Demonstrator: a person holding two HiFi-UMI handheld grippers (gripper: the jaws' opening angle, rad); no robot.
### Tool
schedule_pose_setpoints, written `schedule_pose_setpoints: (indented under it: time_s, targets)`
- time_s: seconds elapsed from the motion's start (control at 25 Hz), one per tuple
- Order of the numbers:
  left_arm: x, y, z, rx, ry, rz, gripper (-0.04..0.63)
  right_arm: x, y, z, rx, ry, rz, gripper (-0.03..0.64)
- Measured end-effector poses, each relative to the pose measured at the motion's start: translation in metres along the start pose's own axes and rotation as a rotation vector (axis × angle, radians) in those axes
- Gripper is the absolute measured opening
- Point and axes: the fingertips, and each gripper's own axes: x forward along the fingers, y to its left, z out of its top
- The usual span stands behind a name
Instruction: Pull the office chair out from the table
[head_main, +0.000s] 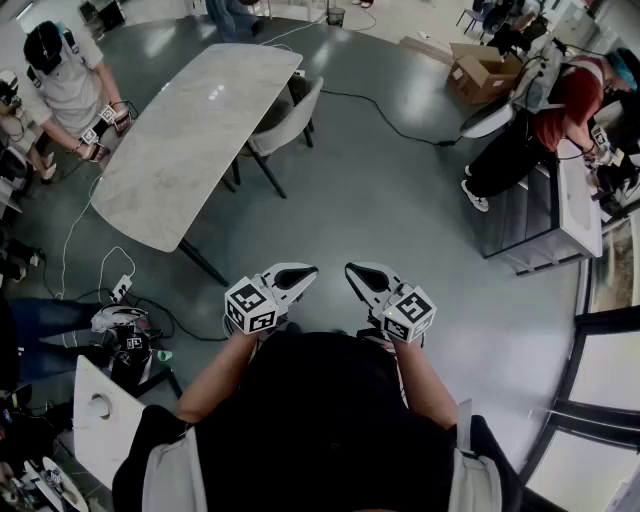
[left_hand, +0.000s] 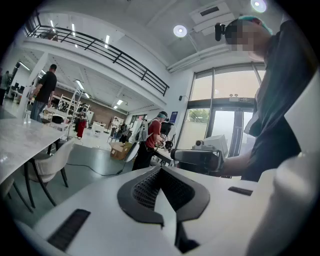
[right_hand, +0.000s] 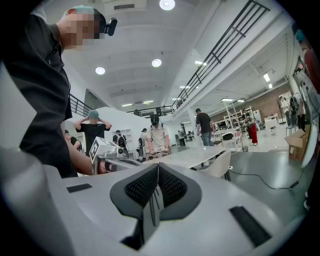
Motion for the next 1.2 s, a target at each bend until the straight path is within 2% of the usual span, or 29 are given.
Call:
schedule_pose_setpoints:
  time_s: [0.32,0.56,0.96,1.2]
  targets:
    - [0.004,-0.003,-0.006,-0.006,0.024,0.013,0.006,-0.010,-0.011,-0.005,0.021,0.017,-0.028,0.020]
    - [0.018,-0.009,-0.007,0.000,0.036,0.024,0.006,-0.029,-0.021,-0.005,-0.030,0.009,-0.043,0.021]
    - [0.041,-0.027,-0.017,0.001,0.066,0.044,0.006,-0.061,-0.040,-0.008,-0.030,-0.035,-0.052,0.021]
    - [0.046,-0.032,-0.024,0.015,0.085,0.086,0.006,-0.071,-0.047,-0.012,-0.069,-0.029,-0.034,0.021]
